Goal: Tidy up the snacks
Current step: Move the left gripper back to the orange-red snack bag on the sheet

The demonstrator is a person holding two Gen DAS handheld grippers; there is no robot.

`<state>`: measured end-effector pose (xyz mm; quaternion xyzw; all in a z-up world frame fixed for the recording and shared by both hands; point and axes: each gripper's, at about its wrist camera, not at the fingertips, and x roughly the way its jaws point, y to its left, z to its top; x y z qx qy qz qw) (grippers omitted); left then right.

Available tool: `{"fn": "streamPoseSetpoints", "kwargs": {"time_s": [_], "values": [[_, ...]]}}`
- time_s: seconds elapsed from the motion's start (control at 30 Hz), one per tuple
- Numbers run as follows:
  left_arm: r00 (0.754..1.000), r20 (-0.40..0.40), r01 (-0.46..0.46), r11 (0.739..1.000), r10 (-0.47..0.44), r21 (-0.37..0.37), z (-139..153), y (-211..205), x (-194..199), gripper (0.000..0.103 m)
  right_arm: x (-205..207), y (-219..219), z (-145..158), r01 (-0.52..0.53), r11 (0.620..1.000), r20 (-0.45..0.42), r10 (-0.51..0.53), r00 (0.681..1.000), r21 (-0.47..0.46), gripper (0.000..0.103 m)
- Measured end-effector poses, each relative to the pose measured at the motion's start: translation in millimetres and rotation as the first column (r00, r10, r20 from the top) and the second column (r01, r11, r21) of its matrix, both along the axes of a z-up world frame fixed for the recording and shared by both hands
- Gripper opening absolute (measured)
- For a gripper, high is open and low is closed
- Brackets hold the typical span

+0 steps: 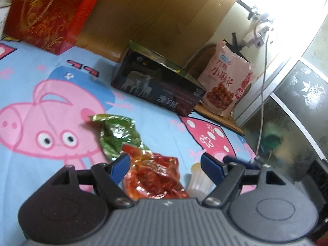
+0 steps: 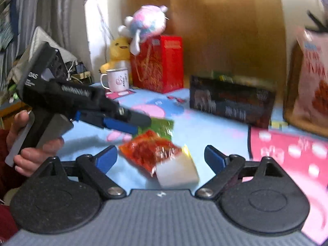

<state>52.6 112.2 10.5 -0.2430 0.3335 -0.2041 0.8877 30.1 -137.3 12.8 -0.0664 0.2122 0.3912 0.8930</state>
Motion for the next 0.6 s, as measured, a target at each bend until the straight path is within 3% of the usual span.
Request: {"fn": "streamPoseSetpoints", "kwargs": {"time_s": [0.13,0.23,0.4,0.5,0.6], "values": [[0.999,-0.027,-0.024,0.999,0.023,-0.027,-6,14,-6,0.078,2,28,6,-0.104,0.988,0.062,0.111,0.992,-0.114,0.092],[0.998,-0.055,-0.015,0.999,0.012,-0.051,-12,18,-7,0.078,9,53,-1,-0.170,0.956,0.072,0.192,0.979,-0.237,0.089],[0.998,-0.067,0.014,0.993,-0.022,-0.117,-16,16,-3,0.085,20,70,-23,-0.163,0.896,0.074,0.212,0.975,-0.412,0.078],[0.996,-0.075,0.030,0.987,-0.043,-0.160,-18,12,0,0.084,25,57,-21,-0.146,0.910,0.062,0.184,0.981,-0.388,0.078],[0.993,-0.090,0.051,0.975,-0.072,-0.217,-21,6,4,0.075,32,46,-21,-0.089,0.917,0.078,0.129,0.989,-0.389,0.078]]}}
